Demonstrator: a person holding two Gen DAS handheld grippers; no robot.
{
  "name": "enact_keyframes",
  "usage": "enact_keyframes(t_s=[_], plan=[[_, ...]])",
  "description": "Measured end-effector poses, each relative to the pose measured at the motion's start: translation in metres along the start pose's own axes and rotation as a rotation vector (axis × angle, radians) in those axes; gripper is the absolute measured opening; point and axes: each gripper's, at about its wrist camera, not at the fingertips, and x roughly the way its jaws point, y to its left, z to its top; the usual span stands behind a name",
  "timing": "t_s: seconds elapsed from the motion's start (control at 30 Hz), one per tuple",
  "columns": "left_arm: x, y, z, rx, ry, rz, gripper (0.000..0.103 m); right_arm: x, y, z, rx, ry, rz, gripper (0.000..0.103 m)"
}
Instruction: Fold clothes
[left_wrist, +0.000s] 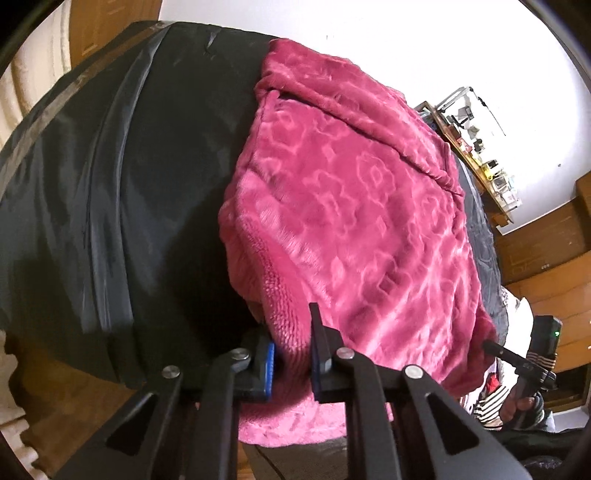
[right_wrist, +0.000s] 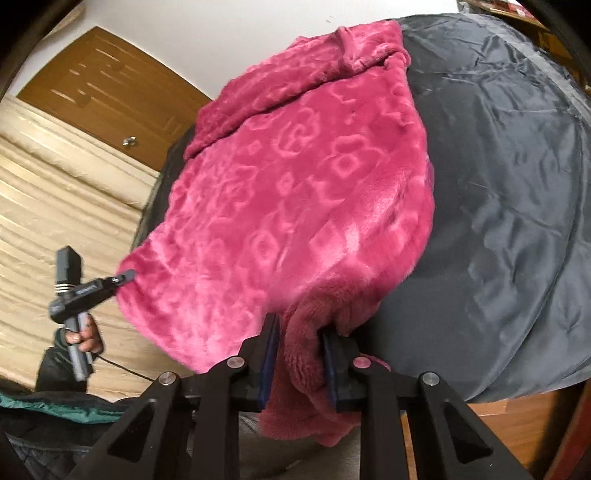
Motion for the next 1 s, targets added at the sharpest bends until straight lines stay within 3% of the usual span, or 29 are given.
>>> enact_keyframes(t_s=[0.47, 0.77, 0.87, 0.93, 1.0], plan=[[0.027, 0.021, -0.018, -0.051, 0.115, 0.088, 0.016, 0.008, -0.011, -0.007, 0.030, 0.062, -0.094, 0.024], [0.036, 0.029, -0.026, -0.061, 0.156, 0.106, 0.034, 0.013, -0.016, -0.008, 0.059, 0.090, -0.111, 0.028], [0.036, 0.029, -0.026, -0.050, 0.156, 0.105, 0.035, 0.017, -0.012, -0.007, 0.048, 0.098, -0.107, 0.042], [0.036, 0.028, -0.026, -0.040, 0.156, 0.106, 0.034, 0.019, -0.008, -0.007, 0.032, 0.101, -0.094, 0.060], [0.036, 0.028, -0.028, -0.029, 0.157, 0.110, 0.034, 0.022, 0.001, -0.007, -0.014, 0.105, -0.121, 0.061]])
